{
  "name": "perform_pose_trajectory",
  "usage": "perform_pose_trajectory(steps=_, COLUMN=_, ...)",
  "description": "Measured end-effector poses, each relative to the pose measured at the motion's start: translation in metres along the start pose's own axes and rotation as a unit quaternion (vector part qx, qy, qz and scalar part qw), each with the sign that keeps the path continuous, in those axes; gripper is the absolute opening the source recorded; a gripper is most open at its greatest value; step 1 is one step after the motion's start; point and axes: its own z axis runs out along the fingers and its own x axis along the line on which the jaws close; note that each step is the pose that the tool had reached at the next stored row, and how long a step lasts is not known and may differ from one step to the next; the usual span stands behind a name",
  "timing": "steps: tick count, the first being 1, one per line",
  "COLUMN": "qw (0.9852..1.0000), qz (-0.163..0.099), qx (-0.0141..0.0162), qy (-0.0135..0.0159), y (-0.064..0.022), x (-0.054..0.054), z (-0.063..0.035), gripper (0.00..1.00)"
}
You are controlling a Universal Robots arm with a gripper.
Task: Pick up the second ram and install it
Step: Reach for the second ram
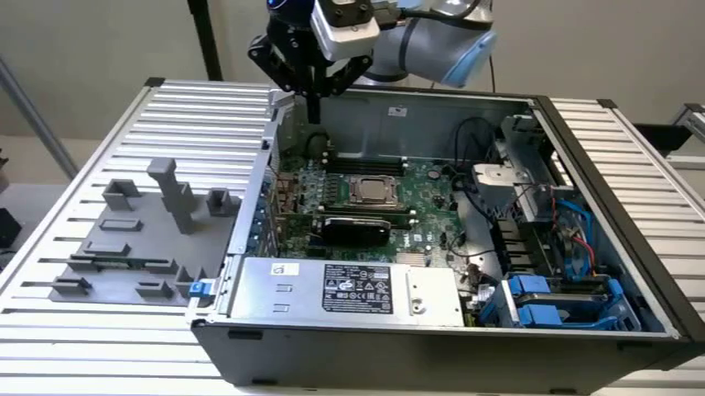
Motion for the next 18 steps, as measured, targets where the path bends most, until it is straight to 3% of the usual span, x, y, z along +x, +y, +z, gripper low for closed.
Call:
perform_pose_trajectory(steps=10, qw=1.0, qz=0.0, qx=0.0, qy=-0.0002, y=-0.0194, x=0.044, z=-0.002, gripper=0.0)
perform_pose_trajectory(steps=18, qw=1.0, qz=0.0, qx=0.0, qy=-0.0002, y=-0.0264, x=0.08, z=-0.0016, gripper=0.0)
